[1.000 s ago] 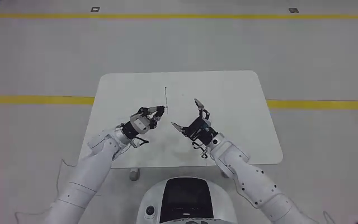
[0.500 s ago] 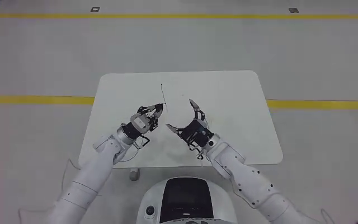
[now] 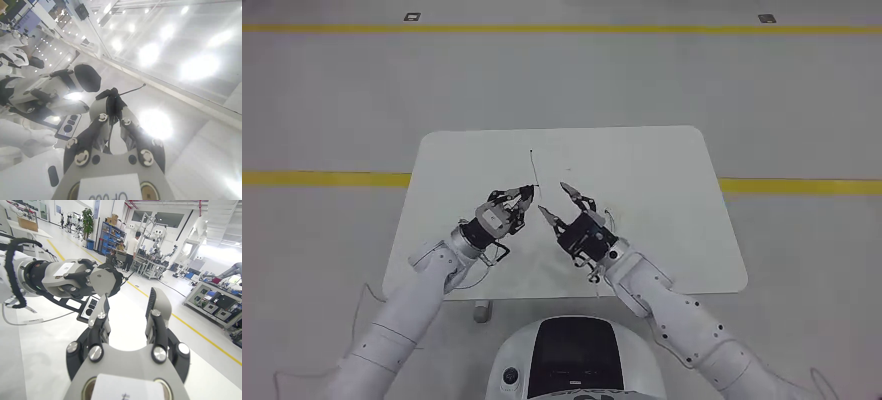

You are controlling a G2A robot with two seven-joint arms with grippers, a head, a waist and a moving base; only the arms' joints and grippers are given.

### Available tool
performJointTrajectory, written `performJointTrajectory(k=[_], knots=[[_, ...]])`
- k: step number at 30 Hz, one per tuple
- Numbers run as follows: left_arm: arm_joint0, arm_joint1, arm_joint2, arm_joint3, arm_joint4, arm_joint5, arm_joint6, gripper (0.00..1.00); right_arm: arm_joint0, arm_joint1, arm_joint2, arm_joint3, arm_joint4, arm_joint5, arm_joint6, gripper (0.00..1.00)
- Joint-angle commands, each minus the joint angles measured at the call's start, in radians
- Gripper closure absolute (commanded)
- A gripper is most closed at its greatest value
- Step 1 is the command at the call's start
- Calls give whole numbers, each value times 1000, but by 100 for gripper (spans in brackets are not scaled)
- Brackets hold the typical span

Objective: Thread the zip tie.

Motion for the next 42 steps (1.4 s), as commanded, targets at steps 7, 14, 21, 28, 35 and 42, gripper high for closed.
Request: performJointTrajectory(k=[7, 14, 21, 28, 35, 42], knots=[[0, 0, 0, 0, 0, 0, 0, 100, 12, -9, -13, 11, 0, -4, -13, 65], [0, 0, 0, 0, 0, 0, 0, 100, 22, -15, -18, 20, 0, 1, -30, 72], [0, 0, 0, 0, 0, 0, 0, 100, 31, -18, -22, 23, 0, -4, -34, 78], [0, 0, 0, 0, 0, 0, 0, 100, 40, -22, -24, 31, 0, -10, -33, 83], [0, 0, 0, 0, 0, 0, 0, 100, 43, -27, -24, 43, 0, -10, -31, 88], [0, 0, 0, 0, 0, 0, 0, 100, 44, -29, -22, 47, 0, -2, -32, 100]])
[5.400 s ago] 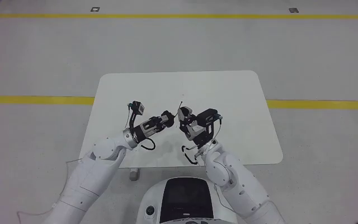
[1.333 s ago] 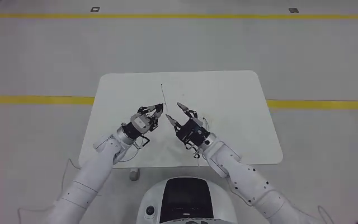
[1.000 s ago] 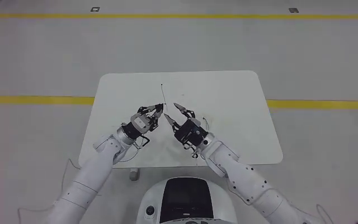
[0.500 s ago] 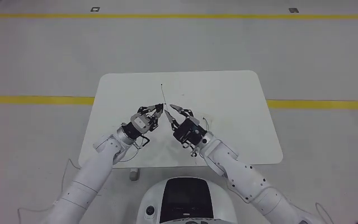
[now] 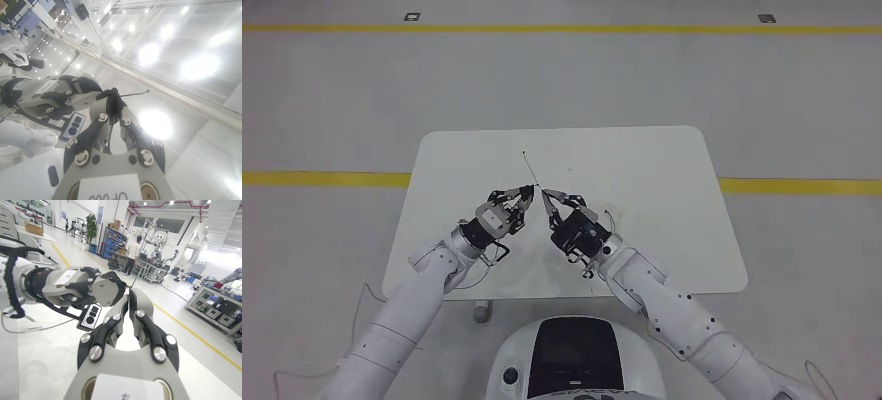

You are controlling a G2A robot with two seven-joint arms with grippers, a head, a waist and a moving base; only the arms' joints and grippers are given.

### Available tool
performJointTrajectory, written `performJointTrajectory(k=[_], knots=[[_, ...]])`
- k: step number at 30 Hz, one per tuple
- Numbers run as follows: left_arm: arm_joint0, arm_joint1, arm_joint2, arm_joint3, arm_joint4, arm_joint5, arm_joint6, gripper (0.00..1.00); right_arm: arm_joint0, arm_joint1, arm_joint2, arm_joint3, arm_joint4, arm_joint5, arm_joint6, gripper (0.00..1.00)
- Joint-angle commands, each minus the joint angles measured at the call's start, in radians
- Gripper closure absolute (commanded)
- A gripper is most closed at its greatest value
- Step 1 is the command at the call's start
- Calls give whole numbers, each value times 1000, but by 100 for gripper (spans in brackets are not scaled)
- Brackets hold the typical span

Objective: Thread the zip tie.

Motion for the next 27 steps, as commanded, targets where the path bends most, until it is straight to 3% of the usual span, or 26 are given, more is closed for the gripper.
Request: performJointTrajectory(k=[1, 27], knots=[[0, 0, 0, 0, 0, 0, 0, 100, 0, 0, 1, 1, 0, 2, -1, 100], [0, 0, 0, 0, 0, 0, 0, 100, -35, 13, 56, -20, 0, 2, 7, 100]])
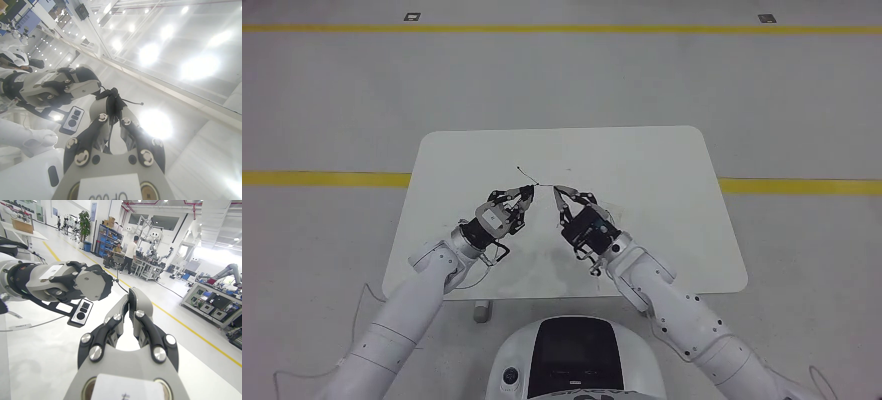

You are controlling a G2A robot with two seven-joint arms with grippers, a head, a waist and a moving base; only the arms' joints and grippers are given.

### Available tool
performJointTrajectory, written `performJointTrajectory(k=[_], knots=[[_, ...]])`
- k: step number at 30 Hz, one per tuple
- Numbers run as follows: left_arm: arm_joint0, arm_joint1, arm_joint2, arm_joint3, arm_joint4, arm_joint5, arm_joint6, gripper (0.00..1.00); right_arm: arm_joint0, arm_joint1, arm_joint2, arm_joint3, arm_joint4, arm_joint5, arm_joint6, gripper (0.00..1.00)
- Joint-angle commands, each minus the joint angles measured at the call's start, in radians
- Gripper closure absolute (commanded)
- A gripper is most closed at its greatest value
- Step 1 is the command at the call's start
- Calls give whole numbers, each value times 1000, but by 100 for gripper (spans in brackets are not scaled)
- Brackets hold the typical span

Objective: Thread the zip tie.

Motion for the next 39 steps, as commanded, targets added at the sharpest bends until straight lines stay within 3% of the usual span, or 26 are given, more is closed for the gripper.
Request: performJointTrajectory(k=[1, 39], knots=[[0, 0, 0, 0, 0, 0, 0, 100, -2, 1, 3, -1, 0, 1, 0, 100], [0, 0, 0, 0, 0, 0, 0, 100, -38, 38, 28, -46, 0, 21, 34, 100]])
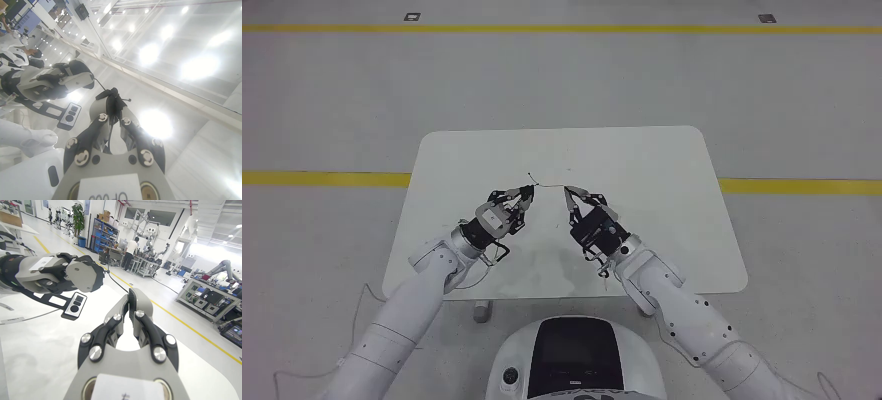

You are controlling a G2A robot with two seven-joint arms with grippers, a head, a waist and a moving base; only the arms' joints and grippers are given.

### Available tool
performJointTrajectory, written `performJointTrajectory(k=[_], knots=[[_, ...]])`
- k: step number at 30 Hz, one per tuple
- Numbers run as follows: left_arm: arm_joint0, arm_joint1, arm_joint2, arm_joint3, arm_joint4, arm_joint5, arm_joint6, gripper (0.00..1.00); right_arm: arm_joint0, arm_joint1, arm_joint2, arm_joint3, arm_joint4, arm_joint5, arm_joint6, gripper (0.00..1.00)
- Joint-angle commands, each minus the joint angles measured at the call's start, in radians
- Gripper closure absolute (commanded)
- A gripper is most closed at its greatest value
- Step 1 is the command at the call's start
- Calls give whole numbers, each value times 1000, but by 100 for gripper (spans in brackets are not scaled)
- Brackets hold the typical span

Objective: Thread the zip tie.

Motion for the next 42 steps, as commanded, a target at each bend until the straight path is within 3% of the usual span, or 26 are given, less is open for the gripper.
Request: performJointTrajectory(k=[1, 22, 42], knots=[[0, 0, 0, 0, 0, 0, 0, 100, -2, 2, 1, -2, 0, 2, 2, 100], [0, 0, 0, 0, 0, 0, 0, 100, -2, 11, 2, 16, 0, 6, 25, 100], [0, 0, 0, 0, 0, 0, 0, 100, 22, 40, -32, 29, 0, 23, 57, 100]])
